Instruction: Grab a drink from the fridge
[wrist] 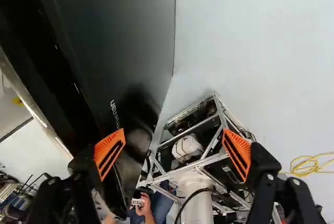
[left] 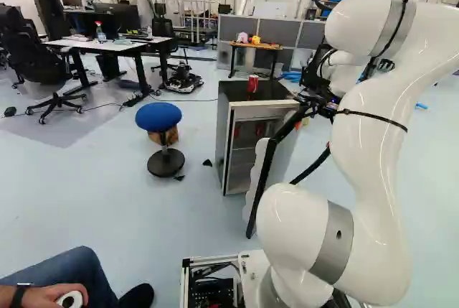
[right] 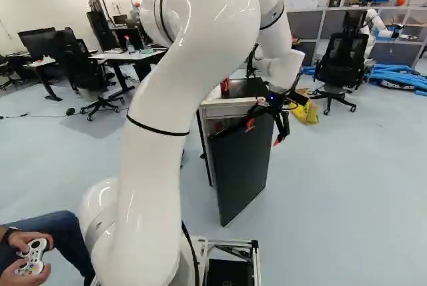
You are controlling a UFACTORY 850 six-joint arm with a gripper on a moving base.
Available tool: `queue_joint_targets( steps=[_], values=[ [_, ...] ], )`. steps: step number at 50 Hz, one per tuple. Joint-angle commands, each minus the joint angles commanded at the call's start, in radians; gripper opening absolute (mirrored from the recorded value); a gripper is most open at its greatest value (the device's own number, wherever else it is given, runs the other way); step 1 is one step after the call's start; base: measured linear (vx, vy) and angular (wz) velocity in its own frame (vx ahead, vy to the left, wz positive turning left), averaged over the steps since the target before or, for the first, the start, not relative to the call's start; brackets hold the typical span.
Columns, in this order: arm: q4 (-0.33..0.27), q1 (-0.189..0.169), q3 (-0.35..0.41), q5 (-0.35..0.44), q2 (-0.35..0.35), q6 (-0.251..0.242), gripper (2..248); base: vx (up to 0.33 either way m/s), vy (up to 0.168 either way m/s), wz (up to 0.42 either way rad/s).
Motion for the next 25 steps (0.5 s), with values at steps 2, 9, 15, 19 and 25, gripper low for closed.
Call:
queue_joint_targets(
  steps=[2, 9, 15, 19, 25],
  values=[
    [0.0, 0.005, 0.005, 0.0, 0.003, 0.0, 247, 0.0, 0.0, 0.0],
    [0.0, 0.023, 0.021, 0.0, 0.012, 0.0, 247, 0.0, 0.0, 0.0],
    [0.0, 0.039, 0.034, 0.0, 0.02, 0.0, 247, 0.0, 0.0, 0.0],
    [0.0, 0.05, 0.042, 0.0, 0.025, 0.0, 247, 0.0, 0.0, 0.0],
    [0.0, 0.067, 0.055, 0.0, 0.033, 0.0, 247, 0.0, 0.0, 0.0]
  ],
)
